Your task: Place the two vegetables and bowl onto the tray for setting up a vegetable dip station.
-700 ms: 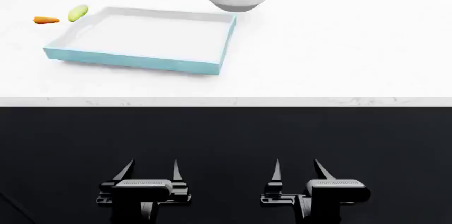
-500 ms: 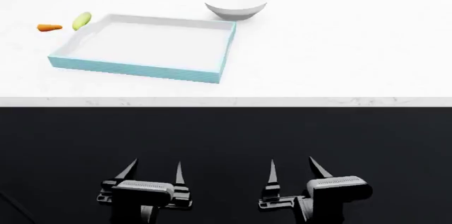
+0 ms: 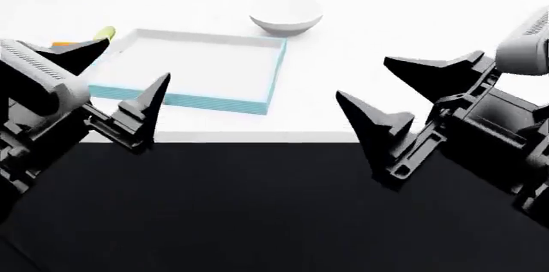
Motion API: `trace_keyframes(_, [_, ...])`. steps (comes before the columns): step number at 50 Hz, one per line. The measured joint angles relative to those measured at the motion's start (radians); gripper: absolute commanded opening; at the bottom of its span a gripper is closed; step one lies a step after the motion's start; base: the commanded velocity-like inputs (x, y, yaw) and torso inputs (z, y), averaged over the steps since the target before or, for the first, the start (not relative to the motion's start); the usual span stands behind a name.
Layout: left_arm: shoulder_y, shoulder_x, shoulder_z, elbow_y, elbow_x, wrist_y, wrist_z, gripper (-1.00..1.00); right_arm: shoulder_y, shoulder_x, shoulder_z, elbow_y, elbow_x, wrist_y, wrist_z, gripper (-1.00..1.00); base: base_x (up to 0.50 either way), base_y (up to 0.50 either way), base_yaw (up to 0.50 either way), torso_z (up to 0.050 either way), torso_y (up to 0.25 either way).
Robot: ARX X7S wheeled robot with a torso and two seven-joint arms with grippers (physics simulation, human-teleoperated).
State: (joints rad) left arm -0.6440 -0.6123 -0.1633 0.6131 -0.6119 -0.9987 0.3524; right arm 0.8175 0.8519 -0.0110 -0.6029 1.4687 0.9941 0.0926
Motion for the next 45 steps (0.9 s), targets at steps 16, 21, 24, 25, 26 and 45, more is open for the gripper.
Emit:
trace_keyframes(16, [-0.753, -0.194, 0.387, -0.434, 0.146, -0.039, 0.197, 1.0, 0.909, 0.02, -0.465, 0.402, -0.296, 0.194, -0.515, 1.0, 0.08, 0.41, 0.0, 0.046, 0.166])
trace_keyframes(21, [-0.901, -0.193, 0.501, -0.583, 0.222, 0.008, 0.248, 1.0, 1.059, -0.012, -0.579, 0.501, -0.414, 0.175, -0.649, 1.0, 0.34, 0.39, 0.0, 0.045, 0.168])
trace_keyframes(24, [-0.957, -0.194, 0.549, -0.643, 0.255, 0.029, 0.267, 1.0, 1.115, -0.026, -0.623, 0.543, -0.461, 0.164, -0.7, 1.0, 0.48, 0.23, 0.0, 0.045, 0.168])
trace_keyframes(25, [-0.972, -0.194, 0.563, -0.659, 0.264, 0.036, 0.272, 1.0, 1.129, -0.031, -0.635, 0.556, -0.474, 0.159, -0.713, 1.0, 0.5, 0.19, 0.0, 0.046, 0.17])
trace_keyframes(26, [-0.986, -0.194, 0.576, -0.674, 0.273, 0.041, 0.277, 1.0, 1.143, -0.036, -0.645, 0.569, -0.487, 0.155, -0.725, 1.0, 0.5, 0.18, 0.0, 0.046, 0.166])
trace_keyframes(45, [-1.155, -0.156, 0.725, -0.893, 0.375, 0.145, 0.351, 1.0, 1.267, -0.115, -0.769, 0.749, -0.658, 0.041, -0.866, 1.0, 0.49, 0.23, 0.0, 0.018, 0.047])
